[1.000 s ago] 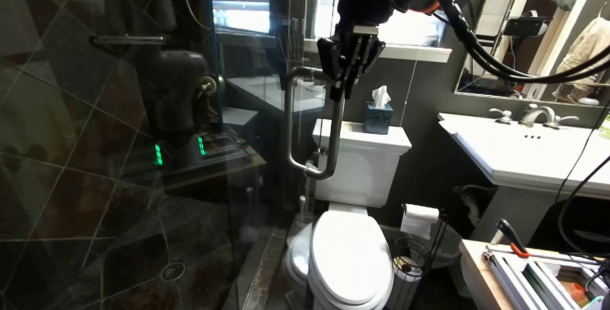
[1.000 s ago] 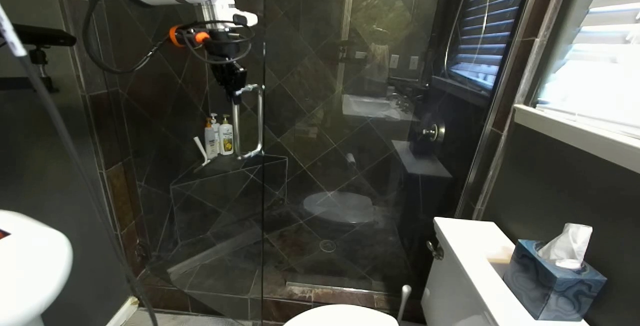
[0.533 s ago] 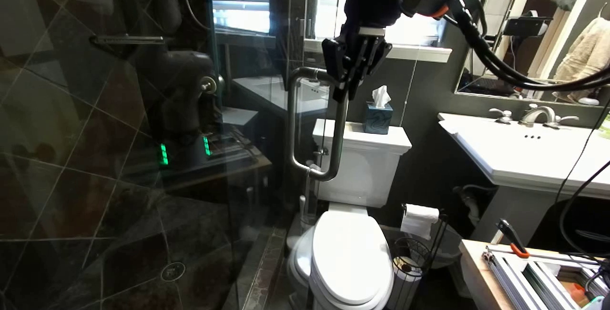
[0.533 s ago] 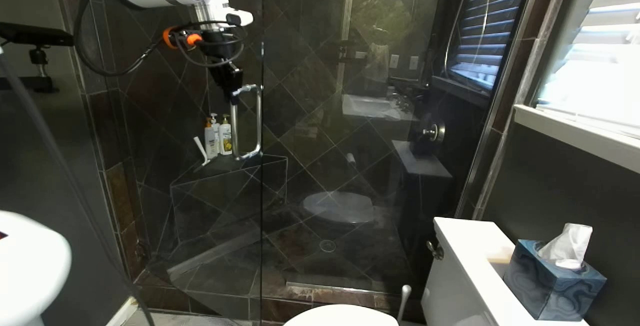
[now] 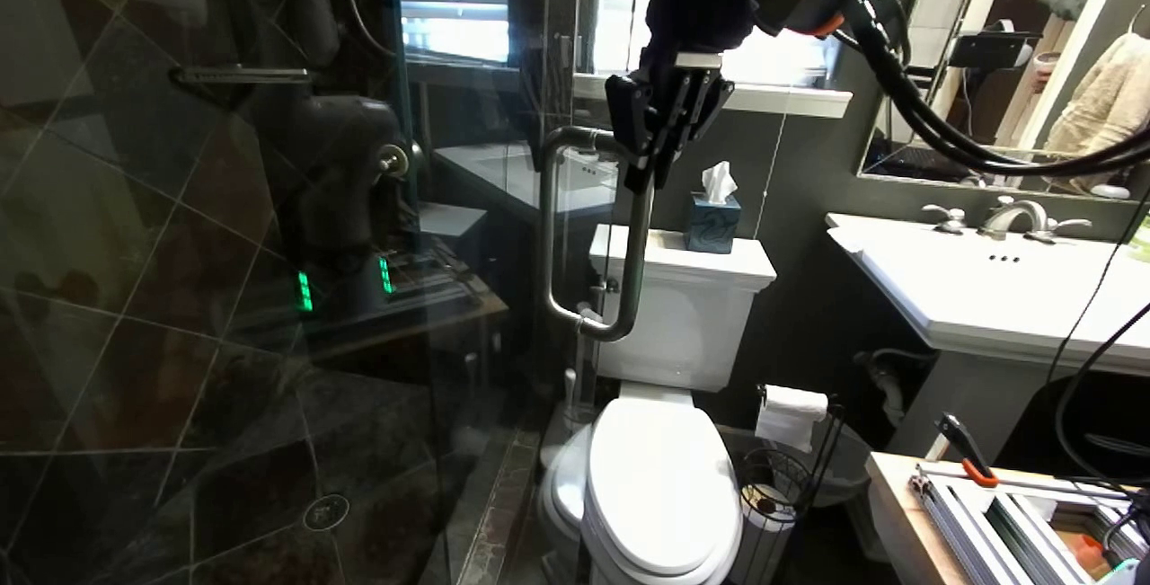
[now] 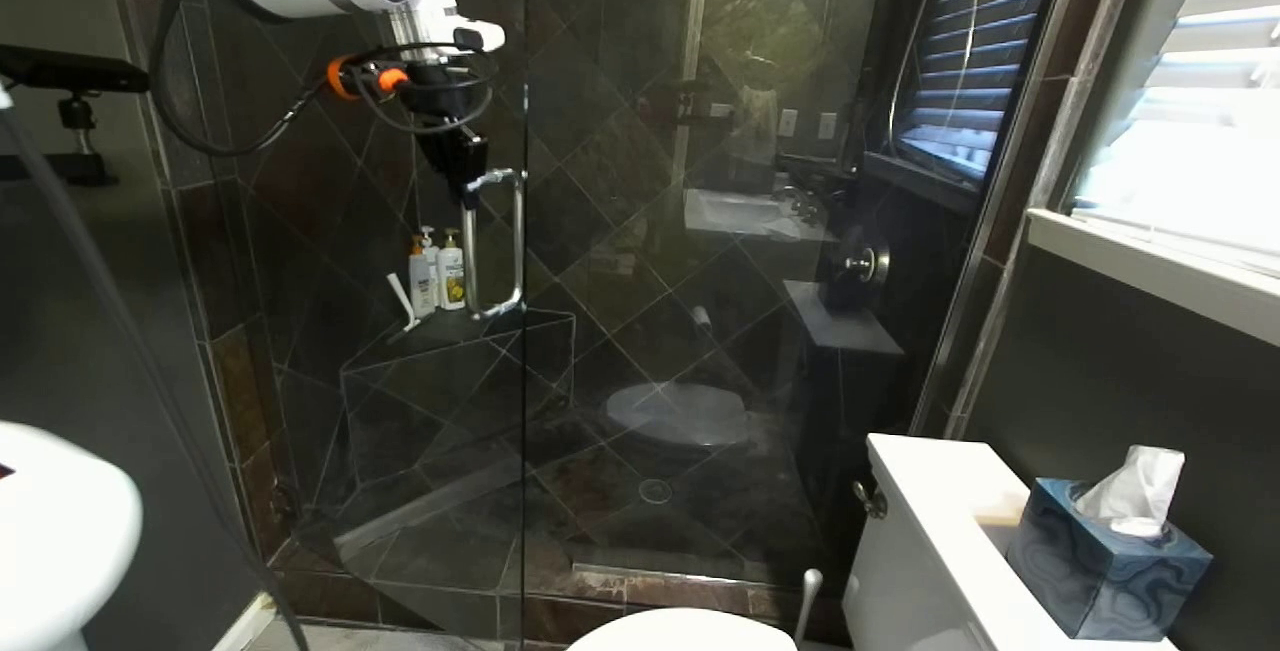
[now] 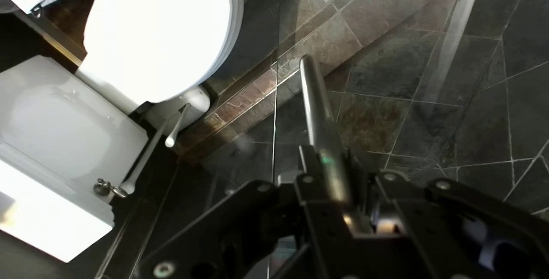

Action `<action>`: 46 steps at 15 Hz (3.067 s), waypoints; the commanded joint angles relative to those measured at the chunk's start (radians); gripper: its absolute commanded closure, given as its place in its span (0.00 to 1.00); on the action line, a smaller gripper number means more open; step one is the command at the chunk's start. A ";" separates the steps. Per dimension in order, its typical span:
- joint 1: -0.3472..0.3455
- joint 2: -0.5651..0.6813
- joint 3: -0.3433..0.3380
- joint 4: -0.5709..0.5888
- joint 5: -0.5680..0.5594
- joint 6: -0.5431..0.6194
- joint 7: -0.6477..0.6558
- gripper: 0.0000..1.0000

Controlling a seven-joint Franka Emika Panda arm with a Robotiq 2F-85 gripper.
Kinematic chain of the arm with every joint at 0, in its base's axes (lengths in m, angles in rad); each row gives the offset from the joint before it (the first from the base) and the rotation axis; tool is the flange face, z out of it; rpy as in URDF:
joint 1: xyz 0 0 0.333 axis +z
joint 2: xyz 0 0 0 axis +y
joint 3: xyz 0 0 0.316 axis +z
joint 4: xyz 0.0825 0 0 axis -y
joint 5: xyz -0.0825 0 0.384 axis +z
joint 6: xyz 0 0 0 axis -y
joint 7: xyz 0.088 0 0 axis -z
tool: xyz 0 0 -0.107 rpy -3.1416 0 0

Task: Open the glass door on the left

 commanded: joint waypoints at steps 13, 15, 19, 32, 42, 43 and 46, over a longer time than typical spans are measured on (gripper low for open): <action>0.023 -0.235 0.075 -0.194 0.098 -0.131 0.132 0.94; 0.025 -0.269 0.087 -0.221 0.112 -0.146 0.151 0.94; 0.034 -0.344 0.108 -0.277 0.160 -0.167 0.187 0.94; 0.034 -0.440 0.160 -0.346 0.248 -0.195 0.277 0.39; 0.033 -0.408 0.147 -0.284 0.140 -0.301 0.152 0.00; 0.032 -0.403 0.136 -0.269 0.113 -0.333 0.100 0.00; 0.037 -0.385 0.089 -0.221 0.068 -0.405 -0.099 0.00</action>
